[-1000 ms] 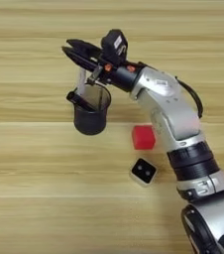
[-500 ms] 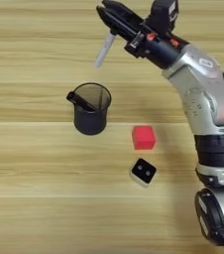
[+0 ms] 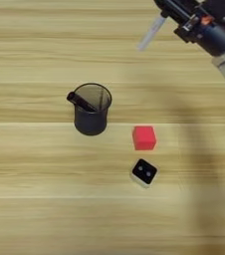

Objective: Move the objects on the table

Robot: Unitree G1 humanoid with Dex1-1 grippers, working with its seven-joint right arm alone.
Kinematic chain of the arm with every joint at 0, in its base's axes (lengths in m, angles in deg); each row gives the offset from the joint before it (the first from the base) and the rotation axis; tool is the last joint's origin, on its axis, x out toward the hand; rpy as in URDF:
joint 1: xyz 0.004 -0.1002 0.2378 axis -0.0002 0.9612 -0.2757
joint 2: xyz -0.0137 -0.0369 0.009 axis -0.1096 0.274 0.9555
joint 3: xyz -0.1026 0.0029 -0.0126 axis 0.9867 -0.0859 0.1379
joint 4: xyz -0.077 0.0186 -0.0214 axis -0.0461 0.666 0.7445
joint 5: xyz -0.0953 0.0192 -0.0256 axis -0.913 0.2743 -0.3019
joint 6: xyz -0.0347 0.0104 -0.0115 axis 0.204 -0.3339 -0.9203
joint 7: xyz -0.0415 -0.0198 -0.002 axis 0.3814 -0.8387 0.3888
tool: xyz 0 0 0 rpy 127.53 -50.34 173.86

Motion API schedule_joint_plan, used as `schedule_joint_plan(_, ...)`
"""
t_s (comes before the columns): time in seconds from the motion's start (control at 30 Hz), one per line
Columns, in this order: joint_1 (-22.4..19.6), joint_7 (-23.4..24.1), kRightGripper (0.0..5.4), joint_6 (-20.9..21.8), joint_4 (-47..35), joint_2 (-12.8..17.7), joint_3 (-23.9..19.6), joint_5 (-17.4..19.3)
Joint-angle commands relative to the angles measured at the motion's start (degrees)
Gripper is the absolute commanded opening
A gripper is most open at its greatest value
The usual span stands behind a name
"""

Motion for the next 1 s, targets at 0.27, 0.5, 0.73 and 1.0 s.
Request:
schedule_joint_plan(0.27,-2.4,-13.8,0.66,12.0,15.2,11.7,1.7,-7.3)
schedule_joint_plan(0.5,0.2,-22.5,0.66,18.4,22.7,15.2,4.9,-11.7)
schedule_joint_plan(0.73,3.2,-26.5,0.66,24.9,23.4,17.7,8.4,-17.5)
schedule_joint_plan(1.0,7.6,-23.5,0.66,29.3,15.7,17.8,14.5,-26.8)
